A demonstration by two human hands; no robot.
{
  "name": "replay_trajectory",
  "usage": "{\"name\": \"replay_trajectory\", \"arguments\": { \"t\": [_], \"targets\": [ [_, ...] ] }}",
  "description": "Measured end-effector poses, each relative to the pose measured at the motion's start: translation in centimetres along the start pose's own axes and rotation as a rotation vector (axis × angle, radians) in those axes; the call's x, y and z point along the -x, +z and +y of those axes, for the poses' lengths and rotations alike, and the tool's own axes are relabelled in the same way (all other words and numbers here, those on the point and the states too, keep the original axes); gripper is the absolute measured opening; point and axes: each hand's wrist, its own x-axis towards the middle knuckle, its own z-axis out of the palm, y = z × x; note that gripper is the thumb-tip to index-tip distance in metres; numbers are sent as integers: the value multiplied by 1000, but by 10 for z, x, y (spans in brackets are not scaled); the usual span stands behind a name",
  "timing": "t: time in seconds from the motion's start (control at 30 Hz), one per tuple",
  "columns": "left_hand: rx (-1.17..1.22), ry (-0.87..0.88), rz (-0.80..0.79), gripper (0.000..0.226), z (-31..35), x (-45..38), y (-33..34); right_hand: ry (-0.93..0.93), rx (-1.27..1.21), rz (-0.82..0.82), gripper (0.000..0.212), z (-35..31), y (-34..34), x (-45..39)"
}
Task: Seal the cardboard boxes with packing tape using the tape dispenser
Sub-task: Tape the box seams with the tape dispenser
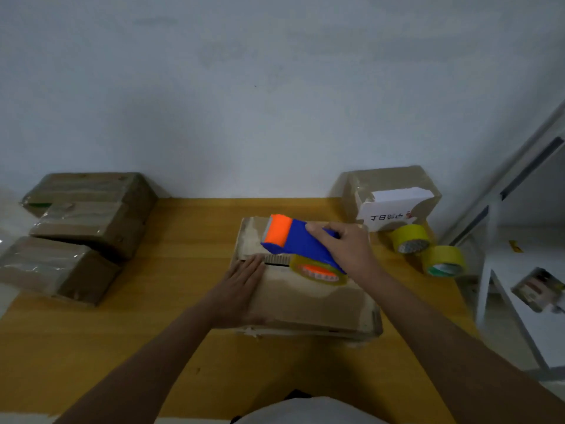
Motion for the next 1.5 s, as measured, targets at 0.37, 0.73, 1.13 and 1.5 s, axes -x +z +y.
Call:
{"name": "replay_trajectory", "arguments": {
  "t": [0.37, 0.73, 1.13, 1.5],
  "targets": [
    [871, -591, 455, 58, -22, 1, 7, 29, 236, -75, 73, 15, 36, -24],
    [1415, -866, 628, 27, -12, -9, 5, -46, 440, -217, 64, -9, 58, -49],
    [1496, -813, 585, 23, -21, -9, 6, 21, 345, -366, 65, -26, 60, -57],
    [1538, -811, 575, 14, -17, -5, -5, -18, 438, -258, 58, -9, 65, -62]
  ]
}}
